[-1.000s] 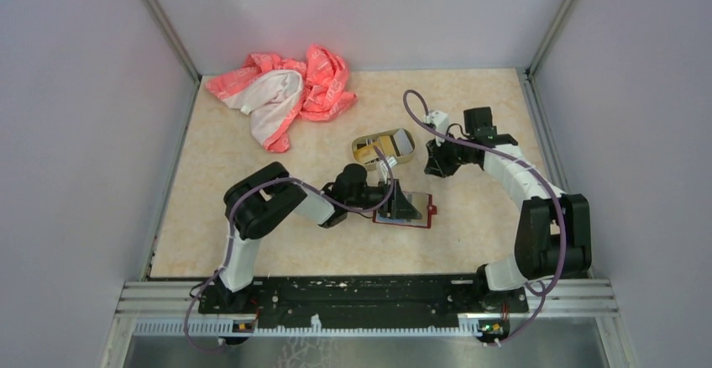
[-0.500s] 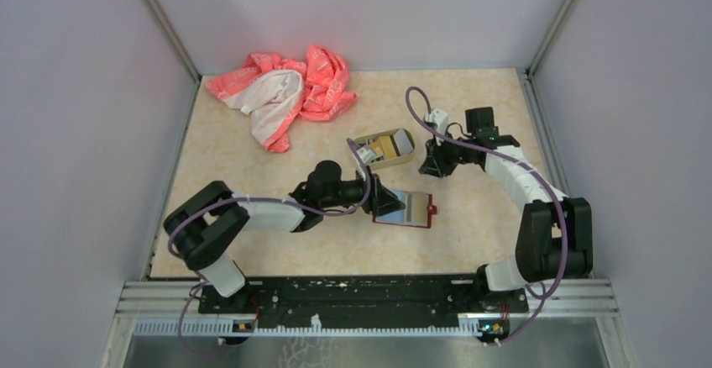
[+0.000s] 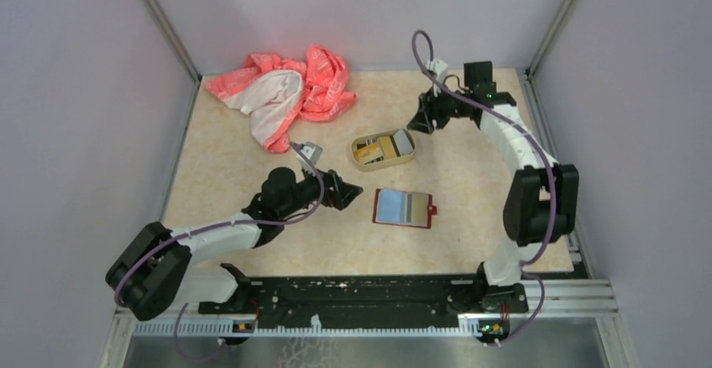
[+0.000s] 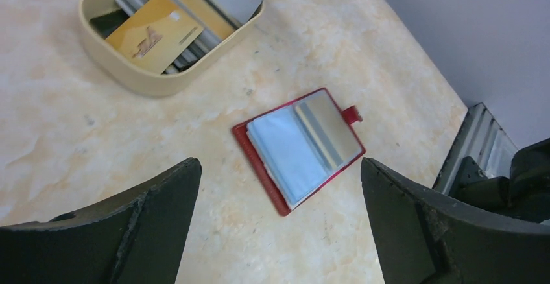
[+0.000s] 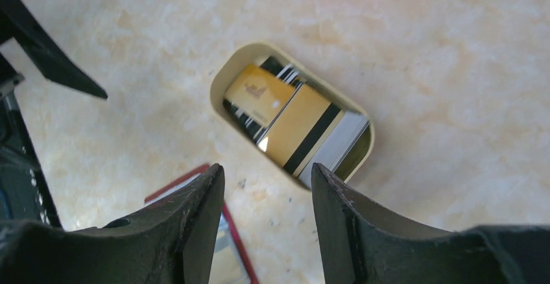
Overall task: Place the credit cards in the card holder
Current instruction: Pick up the credit card from the storage box.
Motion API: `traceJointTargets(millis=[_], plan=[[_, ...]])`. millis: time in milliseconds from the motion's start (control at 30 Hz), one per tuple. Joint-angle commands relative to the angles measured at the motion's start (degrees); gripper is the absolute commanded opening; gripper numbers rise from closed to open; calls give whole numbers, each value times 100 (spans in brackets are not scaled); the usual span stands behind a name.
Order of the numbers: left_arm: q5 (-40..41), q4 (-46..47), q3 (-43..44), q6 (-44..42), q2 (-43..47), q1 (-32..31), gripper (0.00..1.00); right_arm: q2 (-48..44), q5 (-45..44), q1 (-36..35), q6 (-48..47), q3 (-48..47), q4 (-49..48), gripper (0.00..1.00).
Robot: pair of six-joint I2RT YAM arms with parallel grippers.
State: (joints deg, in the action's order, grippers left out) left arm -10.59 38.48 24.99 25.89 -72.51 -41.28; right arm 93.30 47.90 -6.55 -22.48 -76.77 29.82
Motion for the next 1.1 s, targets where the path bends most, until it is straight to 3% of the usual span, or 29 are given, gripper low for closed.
traceJointTargets(millis=[0, 167, 467, 733, 1067], plan=[[-175, -32, -397, 253, 255, 146, 98, 896, 79, -50, 660, -1107, 267, 52], [-26, 32, -879, 454, 679, 153, 98, 1506, -234, -194, 856, -1559, 299, 52], [245, 95, -1339, 601, 1071, 158, 98, 2071, -1012, -443, 1598, -1540, -124, 51], [299, 161, -1418, 654, 1086, 160, 98, 2199, -1773, -565, 1834, -1421, -301, 49], [220, 341, -1469, 749, 938, 164, 98, 2398, -2050, -653, 1870, -1402, -289, 49]])
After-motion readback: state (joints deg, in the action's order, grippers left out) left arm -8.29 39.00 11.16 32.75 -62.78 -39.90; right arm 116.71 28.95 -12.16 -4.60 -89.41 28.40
